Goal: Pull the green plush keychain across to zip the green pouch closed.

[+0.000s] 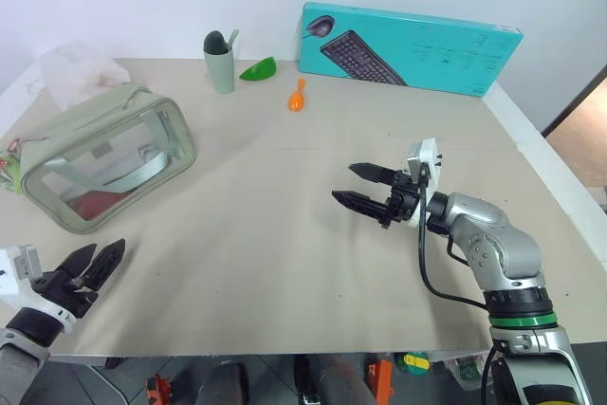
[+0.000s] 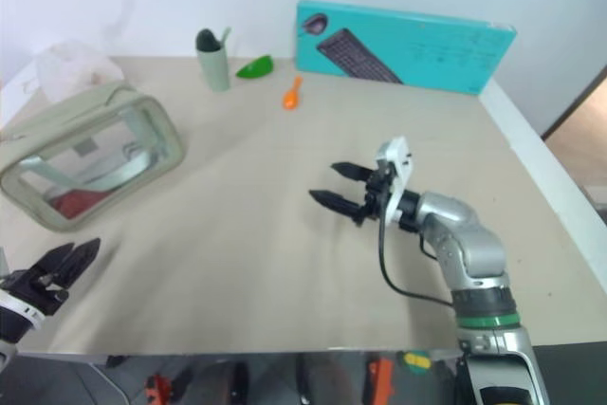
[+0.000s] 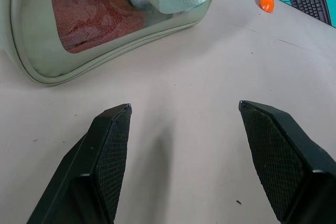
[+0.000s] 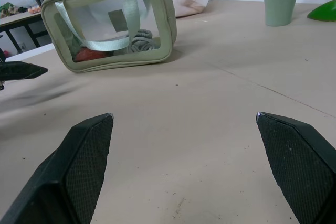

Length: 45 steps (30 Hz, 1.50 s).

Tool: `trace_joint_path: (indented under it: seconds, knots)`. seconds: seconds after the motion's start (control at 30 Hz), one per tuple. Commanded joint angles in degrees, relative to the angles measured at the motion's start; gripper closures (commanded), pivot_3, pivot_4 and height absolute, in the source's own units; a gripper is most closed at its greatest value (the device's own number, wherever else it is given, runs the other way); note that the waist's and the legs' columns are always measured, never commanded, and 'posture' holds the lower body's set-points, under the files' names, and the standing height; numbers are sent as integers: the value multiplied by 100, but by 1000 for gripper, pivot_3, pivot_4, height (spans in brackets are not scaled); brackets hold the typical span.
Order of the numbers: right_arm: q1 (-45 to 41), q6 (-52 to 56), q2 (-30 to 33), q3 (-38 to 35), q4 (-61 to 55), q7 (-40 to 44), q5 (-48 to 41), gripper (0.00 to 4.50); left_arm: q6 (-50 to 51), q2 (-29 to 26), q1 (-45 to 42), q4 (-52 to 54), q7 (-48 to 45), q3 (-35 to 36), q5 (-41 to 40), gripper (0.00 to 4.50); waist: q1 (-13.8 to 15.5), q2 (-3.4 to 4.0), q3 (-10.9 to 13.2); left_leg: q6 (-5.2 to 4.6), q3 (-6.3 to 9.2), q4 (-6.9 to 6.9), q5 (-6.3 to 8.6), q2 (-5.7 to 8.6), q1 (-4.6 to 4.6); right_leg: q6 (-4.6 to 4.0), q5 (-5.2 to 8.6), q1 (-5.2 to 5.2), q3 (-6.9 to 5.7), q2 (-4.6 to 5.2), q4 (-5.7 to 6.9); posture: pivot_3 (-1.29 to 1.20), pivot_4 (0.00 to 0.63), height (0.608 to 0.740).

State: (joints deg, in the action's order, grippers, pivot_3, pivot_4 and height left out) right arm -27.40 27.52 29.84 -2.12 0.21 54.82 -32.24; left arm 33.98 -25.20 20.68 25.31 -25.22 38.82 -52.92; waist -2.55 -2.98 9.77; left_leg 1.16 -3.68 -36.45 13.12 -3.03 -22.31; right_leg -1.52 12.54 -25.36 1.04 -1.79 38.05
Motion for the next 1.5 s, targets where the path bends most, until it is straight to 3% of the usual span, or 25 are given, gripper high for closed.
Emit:
trace_joint_path:
  seconds: [0.03,0.17,0.4,0.6,0.73,0.8,1.07,1.5]
  knots:
    - [-156,-125,-3,-37,0,76,32,0,-109,-319,-9,336,-177,27,67,1120,0,0,0,0,0,0,0,0,0,0,0,0,0,0,0,0,150,740]
    - [-349,-178,-50,37,159,173,101,0,176,-1324,-268,926,-591,80,-291,1120,4,-9,7,2,7,-5,-2,-5,0,-2,-2,1,-6,-6,3,0,150,740]
    - [-535,-176,-157,177,225,323,132,0,561,-2815,-1284,813,-741,531,-766,1120,1,-4,8,4,2,-1,-2,-4,-2,-5,-1,-3,-3,-5,5,0,150,740]
    - [-630,-131,-251,378,-114,500,82,0,472,-4049,-1953,-224,-1095,224,458,1120,-9,10,16,5,-4,9,-1,-10,5,-11,3,-6,-1,-12,6,0,150,740]
    - [-783,-178,-418,480,-350,453,74,0,179,-4618,-2744,-1072,-1241,-472,1219,1120,6,10,17,10,-1,9,-2,-17,0,-14,5,-9,-12,-18,7,0,150,740]
    - [-896,-164,-568,503,-517,352,46,0,1,-4894,-3441,-1557,-1369,-1189,1635,1120,13,10,16,12,-1,9,-4,-20,0,-14,4,-10,-13,-18,7,0,150,740]
    - [-756,-92,-712,604,-974,185,58,0,-39,-4746,-5021,-2452,-1875,-2577,2409,1120,29,6,14,26,-8,7,4,-11,-18,-11,6,-20,-5,-8,6,0,150,740]
    - [-473,16,-709,529,-1398,-54,-87,0,38,-4474,-5613,-3282,-2362,-3324,3326,1120,26,4,13,28,-9,-21,2,-7,-67,-11,5,-72,-6,-8,33,0,150,740]
